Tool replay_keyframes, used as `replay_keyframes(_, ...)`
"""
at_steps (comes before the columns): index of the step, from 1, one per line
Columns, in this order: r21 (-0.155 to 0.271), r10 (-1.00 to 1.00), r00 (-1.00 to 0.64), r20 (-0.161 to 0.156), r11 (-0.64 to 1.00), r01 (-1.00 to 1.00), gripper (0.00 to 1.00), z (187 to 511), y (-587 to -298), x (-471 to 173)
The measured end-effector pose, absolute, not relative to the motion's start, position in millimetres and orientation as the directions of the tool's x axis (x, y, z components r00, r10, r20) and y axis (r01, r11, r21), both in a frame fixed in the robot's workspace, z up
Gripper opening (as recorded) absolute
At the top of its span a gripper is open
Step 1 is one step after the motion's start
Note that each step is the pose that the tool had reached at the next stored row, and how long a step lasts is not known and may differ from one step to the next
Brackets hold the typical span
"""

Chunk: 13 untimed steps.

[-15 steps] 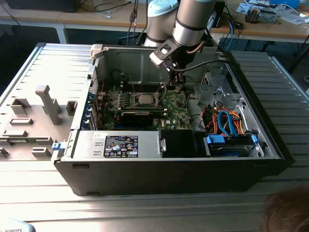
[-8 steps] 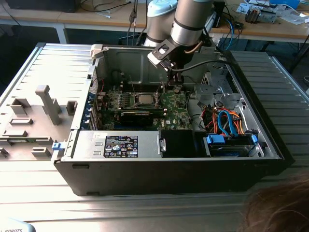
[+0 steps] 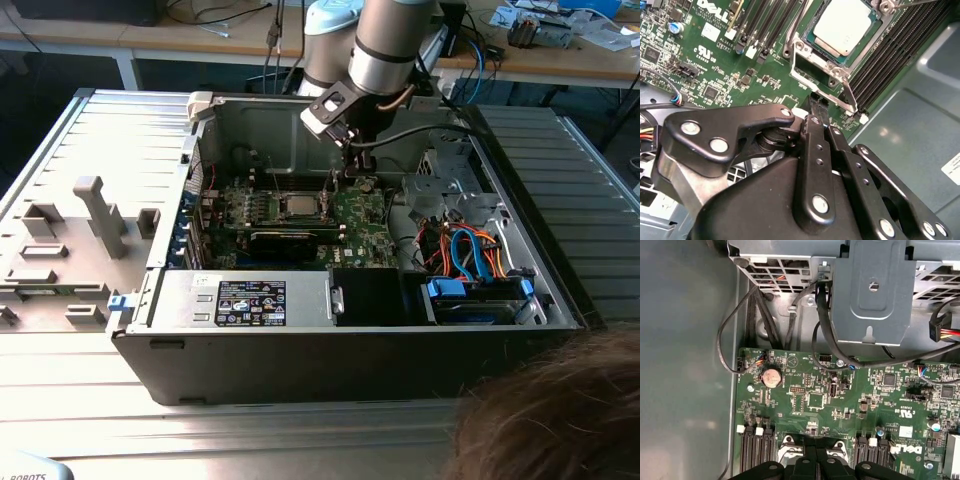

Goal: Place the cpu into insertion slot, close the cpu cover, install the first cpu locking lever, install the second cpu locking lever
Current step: 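Close the cpu cover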

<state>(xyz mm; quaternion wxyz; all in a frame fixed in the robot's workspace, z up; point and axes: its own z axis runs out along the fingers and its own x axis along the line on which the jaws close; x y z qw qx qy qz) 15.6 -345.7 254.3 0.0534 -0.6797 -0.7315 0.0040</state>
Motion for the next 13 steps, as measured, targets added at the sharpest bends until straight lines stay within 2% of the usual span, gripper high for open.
replay_keyframes(13,-0.079,0.995,-0.070,0.073,0.076,0.994,0.11,254.2,-345.7,3.0)
